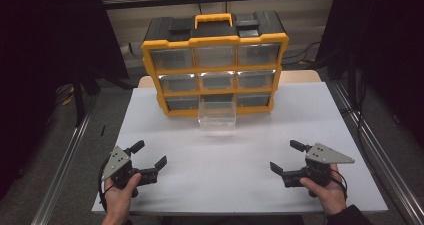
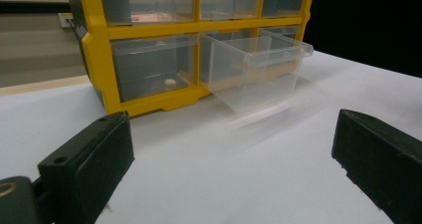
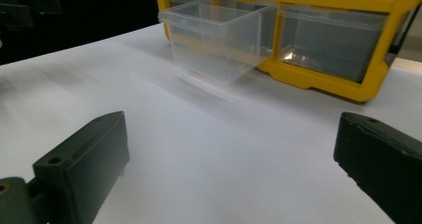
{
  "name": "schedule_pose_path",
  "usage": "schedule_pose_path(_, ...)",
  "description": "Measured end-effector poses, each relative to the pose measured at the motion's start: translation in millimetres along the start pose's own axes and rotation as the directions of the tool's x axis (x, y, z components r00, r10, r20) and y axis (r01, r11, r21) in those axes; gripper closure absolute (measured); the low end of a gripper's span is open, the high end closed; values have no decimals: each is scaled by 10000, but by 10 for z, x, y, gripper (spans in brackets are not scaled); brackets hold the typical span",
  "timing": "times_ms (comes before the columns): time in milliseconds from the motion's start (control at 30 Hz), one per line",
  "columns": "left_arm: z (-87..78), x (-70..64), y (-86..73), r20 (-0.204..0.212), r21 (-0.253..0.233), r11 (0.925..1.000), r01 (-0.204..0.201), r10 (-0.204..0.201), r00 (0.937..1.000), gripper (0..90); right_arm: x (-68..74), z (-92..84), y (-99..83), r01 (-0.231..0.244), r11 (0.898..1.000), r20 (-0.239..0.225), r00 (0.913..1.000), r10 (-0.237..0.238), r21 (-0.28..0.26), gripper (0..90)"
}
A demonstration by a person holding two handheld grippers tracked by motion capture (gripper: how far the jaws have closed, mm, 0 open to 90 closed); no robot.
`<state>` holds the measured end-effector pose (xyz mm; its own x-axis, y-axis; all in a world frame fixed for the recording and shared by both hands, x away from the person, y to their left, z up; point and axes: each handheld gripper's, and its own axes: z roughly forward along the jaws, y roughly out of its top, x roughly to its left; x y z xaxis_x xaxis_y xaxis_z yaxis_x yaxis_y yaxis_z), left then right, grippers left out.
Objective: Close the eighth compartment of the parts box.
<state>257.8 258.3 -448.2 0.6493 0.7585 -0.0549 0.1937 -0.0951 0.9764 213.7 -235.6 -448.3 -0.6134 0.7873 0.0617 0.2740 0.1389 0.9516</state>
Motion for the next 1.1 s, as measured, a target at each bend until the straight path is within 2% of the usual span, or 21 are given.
schedule_pose_path(100,-6,-7,1,11,10,10000,-32,32,10000,27,31,33,16,67,10000,-70,10000,-67,-34,5)
schedule_pose_path(200,-3,-1,2,24,91,9999,-125,125,9999,27,81,97,33,50,10000,-368,9993,-50,22,14)
schedule_pose_path(267,-2,-2,3,-27,51,10000,-9,9,10000,27,121,170,43,82,9999,-654,9978,-73,129,19)
schedule_pose_path(333,-13,16,7,11,8,9999,-164,164,9999,26,150,205,55,66,9999,-741,9972,-55,144,19)
schedule_pose_path(400,-10,4,0,-51,48,10000,-52,52,10000,26,173,226,69,102,9998,-813,9966,-88,164,19)
schedule_pose_path(533,-13,1,2,-47,85,9998,-165,165,9999,26,204,266,86,160,9997,-909,9958,-144,174,16)
schedule_pose_path(567,-14,4,1,11,71,9998,-165,165,9999,26,223,306,90,165,9997,-1053,9943,-148,157,14)
schedule_pose_path(667,-13,4,1,-78,84,9999,-144,145,9999,27,247,339,96,212,9994,-1031,9945,-182,274,4)
schedule_pose_path(833,-12,5,3,-89,89,9997,-206,207,9997,26,325,483,102,274,9989,-1274,9916,-224,373,6)
schedule_pose_path(967,-14,6,-1,-12,31,10000,-34,34,10000,26,377,551,120,358,9985,-1410,9896,-295,423,23)
schedule_pose_path(1000,-15,10,-1,-47,57,9999,-122,123,9999,27,410,600,126,420,9981,-1505,9880,-346,457,22)
schedule_pose_path(1100,-10,10,-5,-20,64,10000,-38,38,10000,27,438,642,137,458,9977,-1599,9864,-373,503,20)
